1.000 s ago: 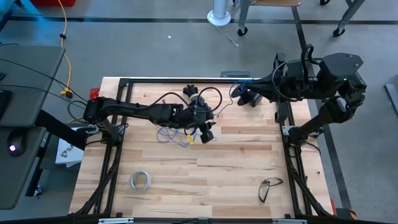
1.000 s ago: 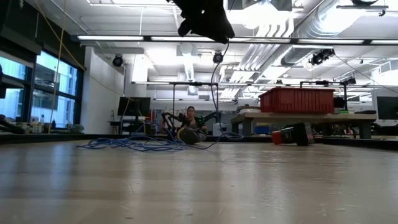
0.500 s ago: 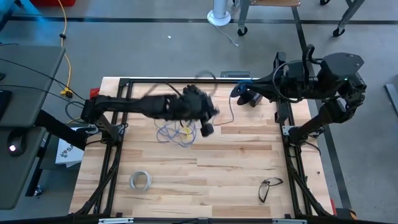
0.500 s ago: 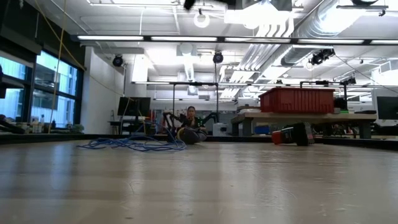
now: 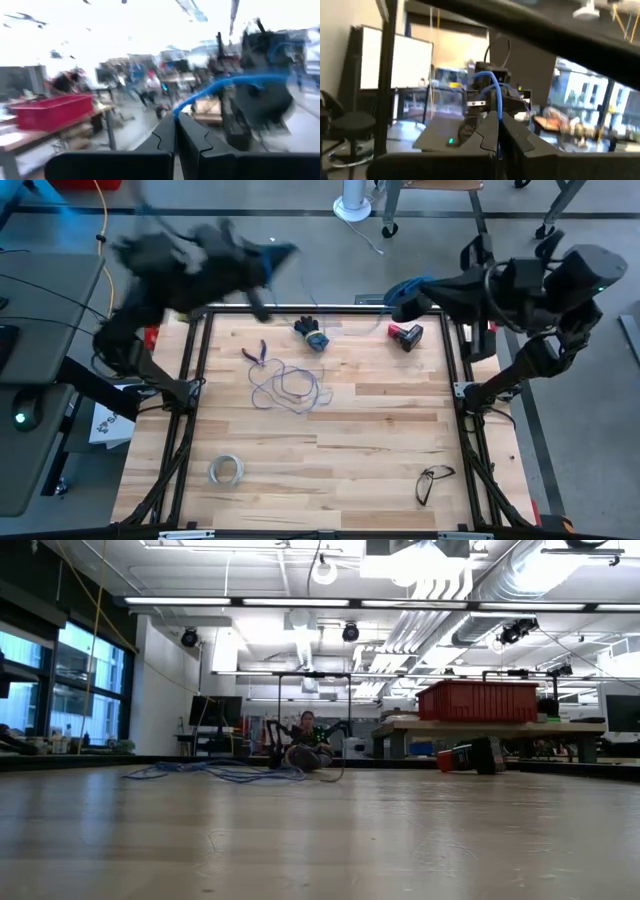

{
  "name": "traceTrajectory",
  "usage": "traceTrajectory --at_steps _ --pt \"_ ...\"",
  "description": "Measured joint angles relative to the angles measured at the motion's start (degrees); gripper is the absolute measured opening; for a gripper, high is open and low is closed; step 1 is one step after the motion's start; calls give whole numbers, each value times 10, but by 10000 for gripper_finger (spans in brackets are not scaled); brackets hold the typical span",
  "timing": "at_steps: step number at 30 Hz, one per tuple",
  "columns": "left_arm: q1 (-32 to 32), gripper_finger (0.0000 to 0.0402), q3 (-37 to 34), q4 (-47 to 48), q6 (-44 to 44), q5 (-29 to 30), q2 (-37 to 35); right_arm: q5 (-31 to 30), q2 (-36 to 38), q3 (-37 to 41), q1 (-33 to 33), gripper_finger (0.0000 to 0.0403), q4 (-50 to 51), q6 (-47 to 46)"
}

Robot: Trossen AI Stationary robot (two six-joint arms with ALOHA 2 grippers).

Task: Coil cords
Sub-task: Uncoil the blue wire from the black spool

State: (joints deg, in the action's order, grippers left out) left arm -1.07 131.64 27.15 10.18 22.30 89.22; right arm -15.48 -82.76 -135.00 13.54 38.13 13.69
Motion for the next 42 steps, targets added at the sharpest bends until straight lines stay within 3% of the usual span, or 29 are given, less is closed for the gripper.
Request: traceTrajectory --at_steps 6,12,14,16,17,20,24,25,27,29,30,31,33,34,35,37,38,39,41,42 --pt "-1 0 35 -25 -5 -5 -29 68 -5 0 0 0 -39 7" --pt "-1 0 31 -57 -76 -99 -27 0 -21 4 -1 0 -19 -47" --pt "-1 0 32 -48 -80 -158 -26 23 -33 4 -1 0 39 -74" --pt "-1 0 32 -35 -36 -180 -27 38 -45 6 0 0 91 -76" --pt "0 0 32 -28 -7 -164 -27 36 -49 7 1 0 107 -80" --pt "2 0 33 19 42 -45 -20 28 -50 7 4 0 87 -103" --pt "6 0 30 90 71 -95 -10 134 -44 3 5 0 52 -129" --pt "8 0 30 79 67 -75 -9 134 -45 3 5 0 56 -133" --pt "7 0 31 53 46 -29 -11 63 -44 5 9 0 77 -135" --pt "0 0 34 46 47 -82 -16 -19 -44 7 17 0 85 -138" --pt "0 0 34 52 64 -126 -18 -22 -43 7 18 0 79 -137" --pt "5 0 34 55 78 -148 -18 14 -43 5 17 0 71 -137" --pt "11 0 33 46 78 -81 -20 114 -44 3 8 0 61 -137" --pt "9 0 31 48 67 -27 -18 122 -46 3 4 0 71 -139" --pt "5 0 31 52 57 2 -17 100 -47 3 4 0 86 -149" --pt "1 0 31 74 63 -54 -17 9 -50 5 11 0 125 -184" --pt "4 0 31 84 81 -97 -19 -5 -53 6 11 0 137 -194" --pt "9 0 32 86 96 -100 -20 16 -55 6 10 0 138 -196" --pt "12 0 32 77 109 9 -21 112 -57 6 1 0 112 -178" --pt "6 0 32 65 109 77 -19 130 -57 5 1 0 111 -178"
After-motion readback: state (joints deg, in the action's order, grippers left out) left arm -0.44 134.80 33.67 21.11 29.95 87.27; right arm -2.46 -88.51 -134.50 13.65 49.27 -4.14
